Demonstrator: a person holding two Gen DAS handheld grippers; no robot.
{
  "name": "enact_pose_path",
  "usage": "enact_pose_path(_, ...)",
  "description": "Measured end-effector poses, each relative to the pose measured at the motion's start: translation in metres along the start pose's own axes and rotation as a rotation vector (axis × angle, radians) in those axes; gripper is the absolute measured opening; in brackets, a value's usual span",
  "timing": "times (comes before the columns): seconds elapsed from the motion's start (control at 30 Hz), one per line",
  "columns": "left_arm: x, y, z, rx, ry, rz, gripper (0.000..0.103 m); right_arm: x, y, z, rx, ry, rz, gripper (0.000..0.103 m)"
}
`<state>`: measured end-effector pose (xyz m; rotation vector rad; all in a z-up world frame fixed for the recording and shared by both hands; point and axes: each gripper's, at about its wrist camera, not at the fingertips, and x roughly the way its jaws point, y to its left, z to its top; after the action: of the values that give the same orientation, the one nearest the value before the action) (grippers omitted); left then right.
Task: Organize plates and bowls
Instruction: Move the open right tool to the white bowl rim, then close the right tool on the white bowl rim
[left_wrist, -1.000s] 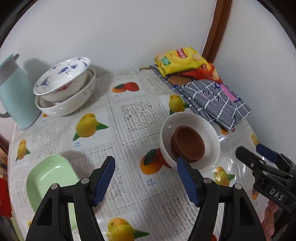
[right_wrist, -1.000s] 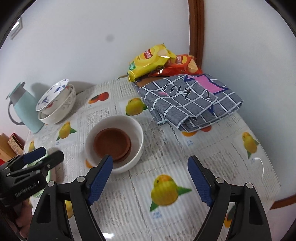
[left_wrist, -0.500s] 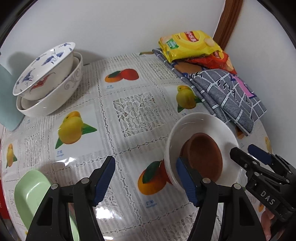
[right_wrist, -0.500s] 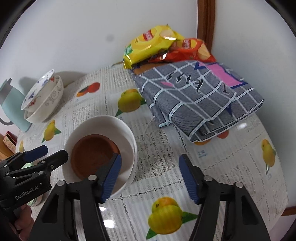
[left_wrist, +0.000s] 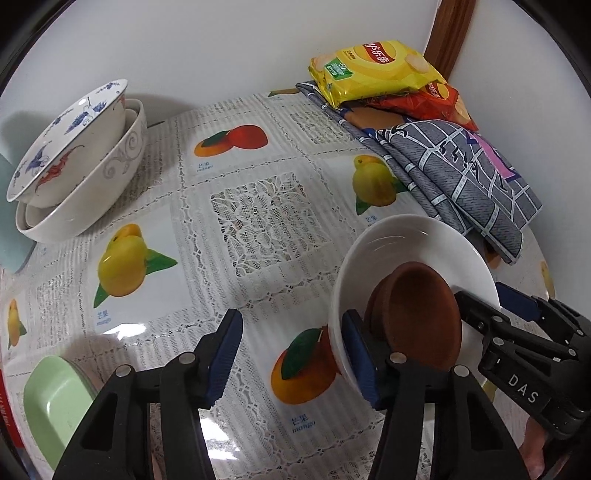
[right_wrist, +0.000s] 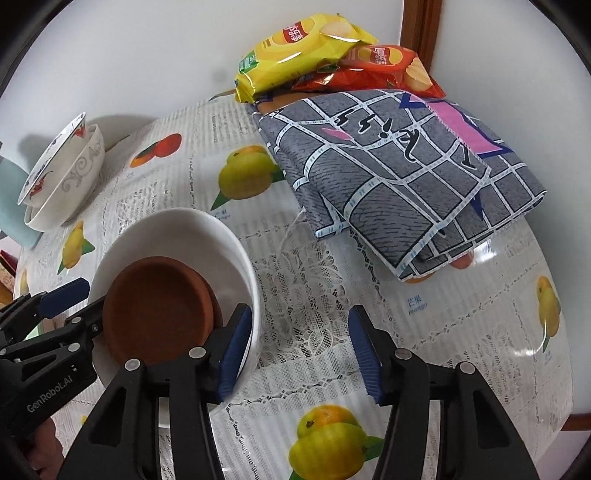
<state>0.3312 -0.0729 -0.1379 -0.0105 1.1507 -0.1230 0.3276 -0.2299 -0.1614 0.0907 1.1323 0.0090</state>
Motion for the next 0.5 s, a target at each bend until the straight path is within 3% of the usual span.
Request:
enact_pose_path(0.17,0.003,-0.001,0.0,0.031,-0.002,-0.013,0.053,0.006,0.0,0.001,-0.011,0.006,-0.006,0.054)
enact_pose_path(0.5,0.009,0.005,0.002,-0.008,0.027,-0.066,0.053,0.011,-0.002,0.004,-0.001,0.012,-0.011,0.055)
